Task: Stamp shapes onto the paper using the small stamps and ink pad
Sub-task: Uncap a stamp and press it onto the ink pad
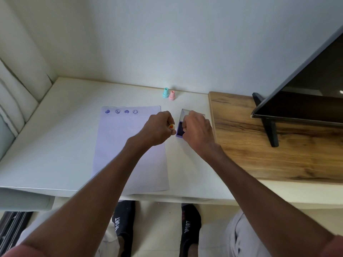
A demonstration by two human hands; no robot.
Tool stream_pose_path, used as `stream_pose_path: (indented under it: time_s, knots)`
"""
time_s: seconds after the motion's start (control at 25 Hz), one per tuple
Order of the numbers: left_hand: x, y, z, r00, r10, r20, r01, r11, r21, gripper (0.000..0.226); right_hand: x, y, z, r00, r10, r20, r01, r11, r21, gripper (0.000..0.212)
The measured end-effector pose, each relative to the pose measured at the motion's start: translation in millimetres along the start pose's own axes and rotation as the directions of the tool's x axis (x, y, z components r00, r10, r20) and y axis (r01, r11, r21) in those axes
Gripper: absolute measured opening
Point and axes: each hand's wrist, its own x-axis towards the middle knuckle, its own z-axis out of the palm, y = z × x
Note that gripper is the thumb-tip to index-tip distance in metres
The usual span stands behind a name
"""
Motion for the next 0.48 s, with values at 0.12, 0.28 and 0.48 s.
stream_pose_path:
  time_s: [0.12,0.28,0.48]
  knots:
    - [-4.5,3.0,-0.9,1.000,0.002,0.002,-0.002,1.000,0.002,0.026,0.0,-1.9,1.9,1.000,-0.002,-0.021,0.003,0.999,0.035,0.054]
    - [-11.9,7.8,-9.8,0.999,-0.017,-0.033,0.015,0.998,-0.068,0.026,-6.2,2.1,-0.5,0.999,-0.019,-0.040,0.023,0.994,0.108,0.047]
    - [-9.2,0.5,-45.1,0.988,-0.150,-0.026,0.126,0.904,-0.408,0.023,-24.9,14.0,11.6,0.966,0.101,-0.238,-0.006,0.929,0.369,0.021]
